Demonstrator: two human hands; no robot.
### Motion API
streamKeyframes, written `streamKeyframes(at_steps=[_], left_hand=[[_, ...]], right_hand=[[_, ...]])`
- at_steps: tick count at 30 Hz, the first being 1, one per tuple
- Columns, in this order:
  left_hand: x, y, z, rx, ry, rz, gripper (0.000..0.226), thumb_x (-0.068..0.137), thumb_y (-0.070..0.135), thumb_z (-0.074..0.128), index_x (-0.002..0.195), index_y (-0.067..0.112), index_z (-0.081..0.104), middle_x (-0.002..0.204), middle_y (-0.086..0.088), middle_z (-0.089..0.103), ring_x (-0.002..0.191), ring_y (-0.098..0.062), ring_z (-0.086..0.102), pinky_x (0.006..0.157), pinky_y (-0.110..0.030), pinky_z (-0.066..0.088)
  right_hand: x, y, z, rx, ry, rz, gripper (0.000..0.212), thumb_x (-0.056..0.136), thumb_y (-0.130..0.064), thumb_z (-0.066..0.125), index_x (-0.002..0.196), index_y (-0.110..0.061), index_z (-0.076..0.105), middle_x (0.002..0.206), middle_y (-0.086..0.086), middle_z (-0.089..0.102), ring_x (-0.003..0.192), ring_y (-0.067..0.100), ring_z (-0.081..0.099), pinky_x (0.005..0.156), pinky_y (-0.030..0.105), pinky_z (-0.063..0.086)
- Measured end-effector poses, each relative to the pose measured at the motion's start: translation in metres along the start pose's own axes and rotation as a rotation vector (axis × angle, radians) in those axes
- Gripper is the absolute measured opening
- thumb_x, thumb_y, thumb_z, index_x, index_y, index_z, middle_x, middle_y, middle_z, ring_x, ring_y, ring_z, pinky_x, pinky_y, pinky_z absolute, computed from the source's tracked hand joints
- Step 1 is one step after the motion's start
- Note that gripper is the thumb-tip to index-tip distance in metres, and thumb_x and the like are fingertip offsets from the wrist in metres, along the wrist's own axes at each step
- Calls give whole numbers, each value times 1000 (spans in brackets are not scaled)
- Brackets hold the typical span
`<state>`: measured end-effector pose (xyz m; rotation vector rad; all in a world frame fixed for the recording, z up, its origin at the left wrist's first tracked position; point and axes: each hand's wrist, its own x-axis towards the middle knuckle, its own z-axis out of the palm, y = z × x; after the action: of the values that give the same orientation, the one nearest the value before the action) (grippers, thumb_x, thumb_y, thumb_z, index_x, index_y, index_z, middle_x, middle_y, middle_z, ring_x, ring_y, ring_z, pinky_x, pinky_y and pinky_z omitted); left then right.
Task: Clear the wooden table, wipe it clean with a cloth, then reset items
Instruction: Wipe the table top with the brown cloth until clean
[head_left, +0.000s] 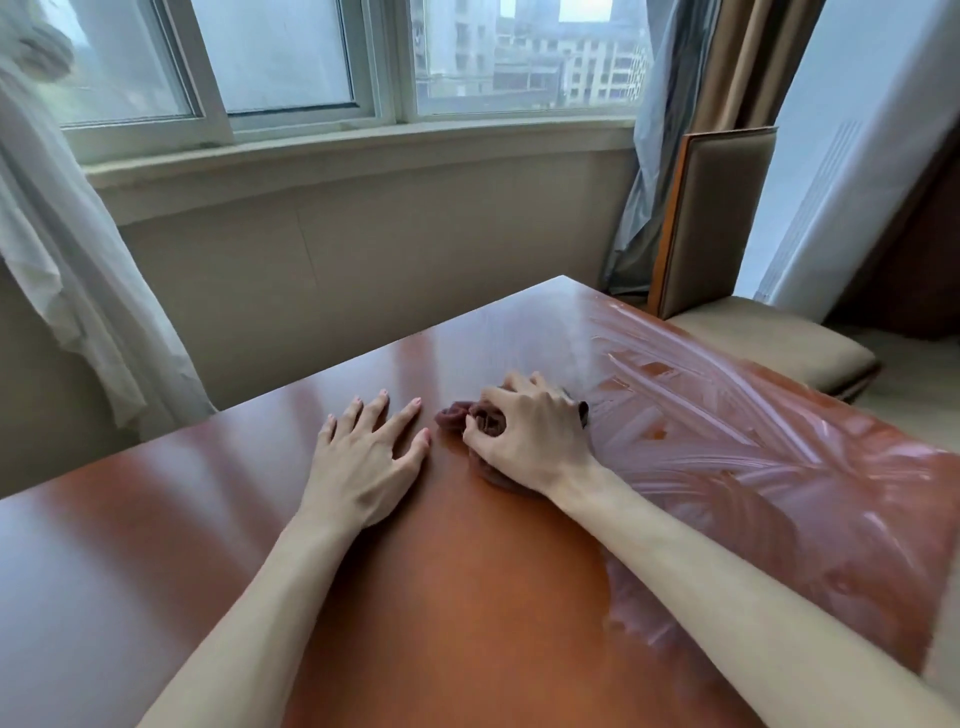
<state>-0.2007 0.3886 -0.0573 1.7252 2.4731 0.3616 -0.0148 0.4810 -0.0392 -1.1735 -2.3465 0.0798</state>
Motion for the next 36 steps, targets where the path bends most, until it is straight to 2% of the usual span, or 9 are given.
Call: streamKeyframes(at_steps=[4,7,12,15,20,24,29,33,36], left_hand=[[-4,0,-4,-12,1,24,58,100,62,30,155,48,25,168,4,17,155,-22,9,125,-45,4],[-5,-1,-3,-20,7,30,58,99,62,31,155,48,26,168,3,17,155,-22,9,125,-44,4],[1,-4,3,-24,34,30,56,100,64,28,154,51,26,168,7,17,155,-18,6,126,-42,3],[3,-5,6,-16,58,-5,55,98,66,22,152,56,24,167,13,16,155,-13,5,126,-39,3],[4,-5,7,22,62,-20,63,87,72,4,149,65,12,166,22,3,153,-4,-5,125,-32,-4],[5,-3,4,19,56,-46,65,84,72,-1,148,67,10,165,24,-1,153,-3,-8,124,-31,-6],[5,0,1,44,13,-50,58,94,67,11,152,60,14,168,15,7,155,-11,-1,126,-37,-1],[3,8,-6,162,-4,-17,55,102,55,20,157,47,20,168,0,17,154,-25,13,124,-46,13],[-11,24,-19,264,23,38,55,105,48,21,159,40,16,168,-7,15,152,-31,18,121,-50,17]], right_hand=[[-94,-20,-32,40,34,-104,27,80,-53,58,89,-31,72,91,-10,61,88,20,56,83,36,50],[-91,-16,-35,44,31,-122,26,77,-53,58,87,-32,71,88,-11,60,86,19,58,78,35,51],[23,15,0,-32,-31,14,28,83,-55,61,91,-29,71,91,-3,62,95,28,60,70,33,38],[105,38,33,-51,-17,83,30,85,-54,62,97,-28,72,99,3,64,103,33,60,72,33,30],[212,64,76,-61,12,144,35,87,-53,59,106,-27,73,106,5,62,108,36,57,77,38,35],[242,69,88,-80,12,217,34,88,-50,56,104,-25,73,108,7,63,108,37,56,83,40,41],[164,45,55,-81,-35,201,33,87,-51,58,104,-26,71,109,4,63,109,35,57,84,39,41],[32,9,3,-53,-70,84,31,85,-53,57,95,-27,71,98,0,65,98,30,58,80,37,43],[-75,-12,-38,0,-4,40,29,81,-53,54,89,-30,70,91,-7,61,89,23,57,81,37,50]])
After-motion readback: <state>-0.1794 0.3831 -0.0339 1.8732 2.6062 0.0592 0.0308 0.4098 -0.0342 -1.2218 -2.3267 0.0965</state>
